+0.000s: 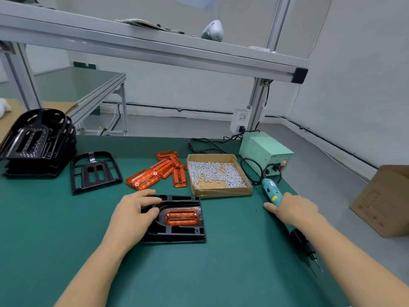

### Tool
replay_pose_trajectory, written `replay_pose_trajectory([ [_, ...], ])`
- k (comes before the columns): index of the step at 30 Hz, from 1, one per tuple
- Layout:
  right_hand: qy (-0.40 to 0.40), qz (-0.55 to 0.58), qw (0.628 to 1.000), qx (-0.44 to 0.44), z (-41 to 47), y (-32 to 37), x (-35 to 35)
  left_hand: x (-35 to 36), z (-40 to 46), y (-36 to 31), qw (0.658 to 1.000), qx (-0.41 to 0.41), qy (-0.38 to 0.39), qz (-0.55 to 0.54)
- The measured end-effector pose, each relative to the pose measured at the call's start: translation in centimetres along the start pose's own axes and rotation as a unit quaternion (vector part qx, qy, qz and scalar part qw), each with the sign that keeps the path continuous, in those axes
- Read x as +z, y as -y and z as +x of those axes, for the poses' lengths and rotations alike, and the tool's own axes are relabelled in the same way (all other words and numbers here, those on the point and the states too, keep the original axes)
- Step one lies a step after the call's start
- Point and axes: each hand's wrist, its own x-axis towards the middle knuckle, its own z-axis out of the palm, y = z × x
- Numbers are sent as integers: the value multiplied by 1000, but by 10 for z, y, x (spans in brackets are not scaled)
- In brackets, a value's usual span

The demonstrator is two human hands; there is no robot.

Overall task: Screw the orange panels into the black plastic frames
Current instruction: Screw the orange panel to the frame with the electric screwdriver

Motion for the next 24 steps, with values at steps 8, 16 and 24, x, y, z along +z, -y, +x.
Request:
replay_pose_trajectory([
  [8, -31, -8, 999, -8, -5, 1, -18, -1, -1, 0, 1000, -1, -6, -7],
  [16, -34, 3, 999, -40, -14, 12, -35, -2, -1, 0, 1000, -1, -5, -18],
  [24, -149, 75, 974, -152, -53, 37, -52, -1, 2, 5, 998, -12, -25, -60],
])
